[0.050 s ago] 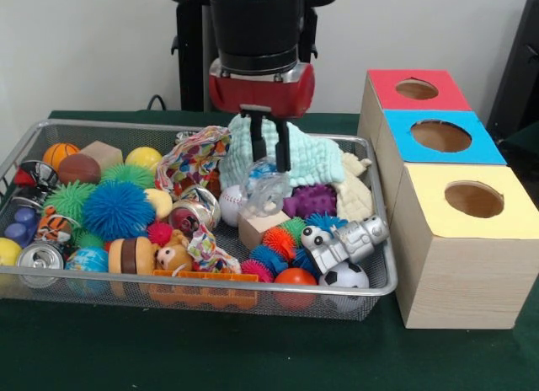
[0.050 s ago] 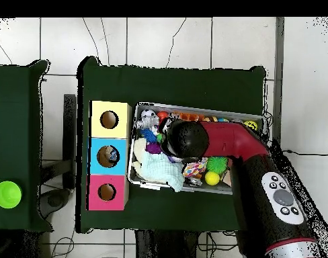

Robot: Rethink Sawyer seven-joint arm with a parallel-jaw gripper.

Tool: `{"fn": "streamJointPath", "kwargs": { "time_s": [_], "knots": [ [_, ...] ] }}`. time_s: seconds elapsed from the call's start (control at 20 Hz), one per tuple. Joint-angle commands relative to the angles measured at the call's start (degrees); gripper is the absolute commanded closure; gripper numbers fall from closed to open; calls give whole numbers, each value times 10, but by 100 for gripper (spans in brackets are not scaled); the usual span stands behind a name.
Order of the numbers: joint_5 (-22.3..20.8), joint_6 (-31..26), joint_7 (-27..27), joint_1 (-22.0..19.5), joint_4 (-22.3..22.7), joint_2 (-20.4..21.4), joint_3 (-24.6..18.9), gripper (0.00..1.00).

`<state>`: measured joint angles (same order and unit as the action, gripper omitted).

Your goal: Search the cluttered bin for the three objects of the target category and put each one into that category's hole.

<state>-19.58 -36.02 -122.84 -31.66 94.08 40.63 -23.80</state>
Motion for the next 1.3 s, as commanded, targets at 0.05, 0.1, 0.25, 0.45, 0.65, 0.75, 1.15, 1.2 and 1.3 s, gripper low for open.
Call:
{"fn": "streamJointPath", "kwargs": {
  "time_s": [0.05, 0.1, 0.25, 0.45, 0.65, 0.75, 1.15, 1.2, 1.3],
  "knots": [
    [25, -70, -21, 27, 52, 21, 6, 100],
    [27, -67, -28, 32, 58, 25, 10, 100],
    [30, -60, -38, 41, 70, 31, 20, 100],
    [36, -39, -48, 46, 93, 41, 31, 100],
    [47, -7, -56, 43, 126, 50, 30, 100],
    [52, 7, -58, 41, 141, 54, 29, 100],
    [61, 26, -69, 48, 197, 94, 38, 100],
    [63, 29, -71, 48, 205, 100, 37, 100],
    [67, 34, -78, 52, 220, 112, 40, 100]
  ]
}}
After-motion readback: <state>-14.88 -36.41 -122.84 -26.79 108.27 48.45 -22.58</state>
